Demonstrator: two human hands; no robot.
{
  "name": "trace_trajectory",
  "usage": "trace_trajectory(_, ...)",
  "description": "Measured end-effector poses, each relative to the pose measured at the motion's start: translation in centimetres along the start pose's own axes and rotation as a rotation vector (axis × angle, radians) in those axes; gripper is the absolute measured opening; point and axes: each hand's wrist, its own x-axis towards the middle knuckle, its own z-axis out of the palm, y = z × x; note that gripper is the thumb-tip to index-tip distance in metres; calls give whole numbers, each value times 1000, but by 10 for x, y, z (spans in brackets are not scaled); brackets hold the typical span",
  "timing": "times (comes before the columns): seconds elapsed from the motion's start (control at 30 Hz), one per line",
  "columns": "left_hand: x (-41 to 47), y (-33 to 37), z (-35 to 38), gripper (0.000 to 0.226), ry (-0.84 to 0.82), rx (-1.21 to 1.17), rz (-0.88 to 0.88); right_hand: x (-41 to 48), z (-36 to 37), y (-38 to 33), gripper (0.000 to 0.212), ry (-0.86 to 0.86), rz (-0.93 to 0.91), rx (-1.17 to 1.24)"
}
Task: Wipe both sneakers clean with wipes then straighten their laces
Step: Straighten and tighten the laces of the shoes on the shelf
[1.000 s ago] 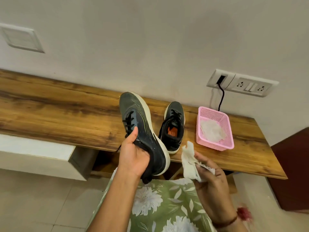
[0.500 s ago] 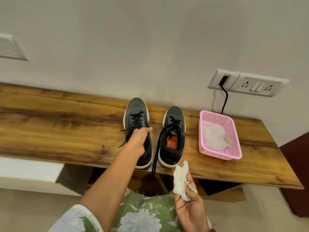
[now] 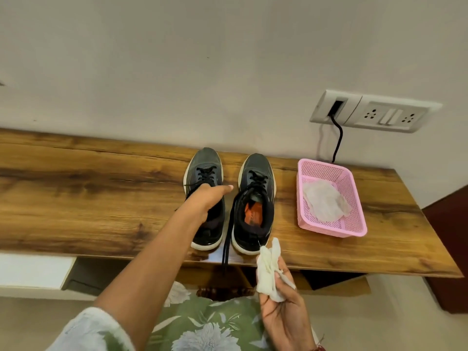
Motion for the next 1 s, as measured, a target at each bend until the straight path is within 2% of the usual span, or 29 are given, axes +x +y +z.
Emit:
trace_trajectory(0.1,-20,9,-11,53,66,450,126,-5,13,0,79,42,-17,-44)
trace_trajectory(0.17,-32,12,-13,50,148,684,227,-6,12,-1,78,88,19,-72)
trace_trajectory(0.23,-43,8,-10,50,224,827,296,-8,15,0,80,114,49,-89)
trace_trajectory(0.33,-52,-11,0,51,359,1023,361,-12,21,1,96,161,48,-68)
trace_trajectory(0.4,-54,-26,7,55,423,1125,385,-14,23,2,93,207,54,-60)
trace_trajectory(0.47,-56,-38,11,57,472,1163,423,-17,25,2,77,217,64,-63)
trace_trajectory(0.53,-57,-47,14,59,506,1169,446,-18,24,1,70,212,70,-20)
trace_trajectory(0.6,-56,-54,16,60,523,1159,466,-18,22,-5,71,211,48,54)
trace_trajectory(0.7,-55,-60,16,60,533,1139,485,-6,23,-28,97,235,-29,88)
trace_trajectory(0.73,-54,-62,17,61,544,1132,487,2,22,-38,96,273,-34,68)
trace_trajectory(0.77,-54,-65,18,61,566,1116,501,11,23,-47,81,324,-25,25)
trace_trajectory(0.83,-52,-71,19,54,615,1027,602,34,24,-62,43,525,-6,-177)
trace_trajectory(0.93,-46,-80,15,39,693,923,784,68,20,-72,36,766,19,-657)
trace_trajectory(1.0,-43,-82,10,41,711,898,826,81,19,-72,34,808,-31,-854)
